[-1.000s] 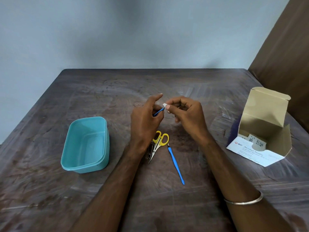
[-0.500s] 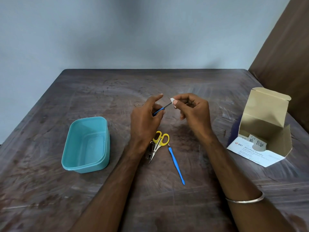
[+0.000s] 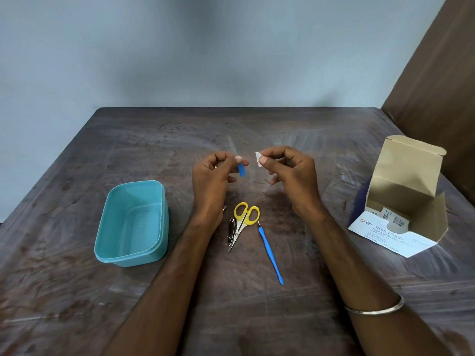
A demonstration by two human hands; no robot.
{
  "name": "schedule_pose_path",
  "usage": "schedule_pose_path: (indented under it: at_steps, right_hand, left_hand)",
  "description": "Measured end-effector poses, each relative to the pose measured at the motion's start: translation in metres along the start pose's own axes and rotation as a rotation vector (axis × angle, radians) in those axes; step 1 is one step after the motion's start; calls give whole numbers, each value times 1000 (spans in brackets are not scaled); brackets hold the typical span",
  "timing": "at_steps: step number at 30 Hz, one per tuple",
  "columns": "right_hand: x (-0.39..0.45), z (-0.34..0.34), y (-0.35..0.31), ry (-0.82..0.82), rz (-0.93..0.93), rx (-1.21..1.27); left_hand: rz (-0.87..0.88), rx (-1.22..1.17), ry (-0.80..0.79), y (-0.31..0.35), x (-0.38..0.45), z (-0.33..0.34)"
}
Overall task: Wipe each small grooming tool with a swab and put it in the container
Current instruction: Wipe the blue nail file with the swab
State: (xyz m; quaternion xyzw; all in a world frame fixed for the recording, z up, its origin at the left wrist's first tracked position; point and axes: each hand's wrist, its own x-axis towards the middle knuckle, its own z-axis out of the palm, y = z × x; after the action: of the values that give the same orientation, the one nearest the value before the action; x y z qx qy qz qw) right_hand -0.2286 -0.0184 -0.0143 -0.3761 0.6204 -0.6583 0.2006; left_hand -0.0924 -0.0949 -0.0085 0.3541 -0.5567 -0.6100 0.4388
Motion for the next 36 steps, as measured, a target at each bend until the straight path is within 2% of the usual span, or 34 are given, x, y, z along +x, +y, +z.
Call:
schedule_pose_path:
  at_steps: [8,22,28,36]
  right_hand:
    - [-3,5,2,-76,26,23]
    - [-3,4,4,-206,69,-97]
    - [0,4,8,-265,18,-199]
    - [2,2,12,-312,42,-125]
  left_hand:
    - [-74,-115,-27,0,1,-1]
    - [-79,-62,-36,3,-1,-3]
    - [-83,-58,-39,1,1,-3]
    - [-75,-64,-29,-1,1,0]
